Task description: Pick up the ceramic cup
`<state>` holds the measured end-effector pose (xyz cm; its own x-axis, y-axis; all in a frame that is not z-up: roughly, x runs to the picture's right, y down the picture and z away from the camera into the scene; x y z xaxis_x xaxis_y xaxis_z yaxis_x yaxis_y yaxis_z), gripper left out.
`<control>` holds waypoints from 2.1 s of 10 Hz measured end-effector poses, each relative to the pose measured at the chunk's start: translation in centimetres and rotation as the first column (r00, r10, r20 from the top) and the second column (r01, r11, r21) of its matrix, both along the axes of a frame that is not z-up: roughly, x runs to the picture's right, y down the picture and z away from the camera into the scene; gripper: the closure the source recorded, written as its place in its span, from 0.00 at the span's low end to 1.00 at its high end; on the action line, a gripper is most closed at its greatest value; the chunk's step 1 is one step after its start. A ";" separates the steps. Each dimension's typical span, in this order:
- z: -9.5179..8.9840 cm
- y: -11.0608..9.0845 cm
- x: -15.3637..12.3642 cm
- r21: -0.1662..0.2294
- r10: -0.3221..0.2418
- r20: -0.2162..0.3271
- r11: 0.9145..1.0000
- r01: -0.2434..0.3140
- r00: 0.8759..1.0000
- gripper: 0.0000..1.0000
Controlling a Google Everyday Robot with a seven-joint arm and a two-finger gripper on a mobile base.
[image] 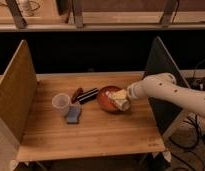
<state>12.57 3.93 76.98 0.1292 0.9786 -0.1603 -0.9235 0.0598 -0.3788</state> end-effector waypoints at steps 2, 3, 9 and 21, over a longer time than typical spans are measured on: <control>0.0 0.0 0.0 -0.001 0.000 0.000 1.000 0.000 1.000 0.20; 0.0 0.0 0.0 -0.001 0.000 0.000 1.000 0.000 1.000 0.20; 0.1 0.1 0.1 -0.002 0.002 0.000 1.000 -0.002 1.000 0.20; 1.8 -3.9 -4.7 0.037 -0.211 0.024 0.977 0.210 0.977 0.20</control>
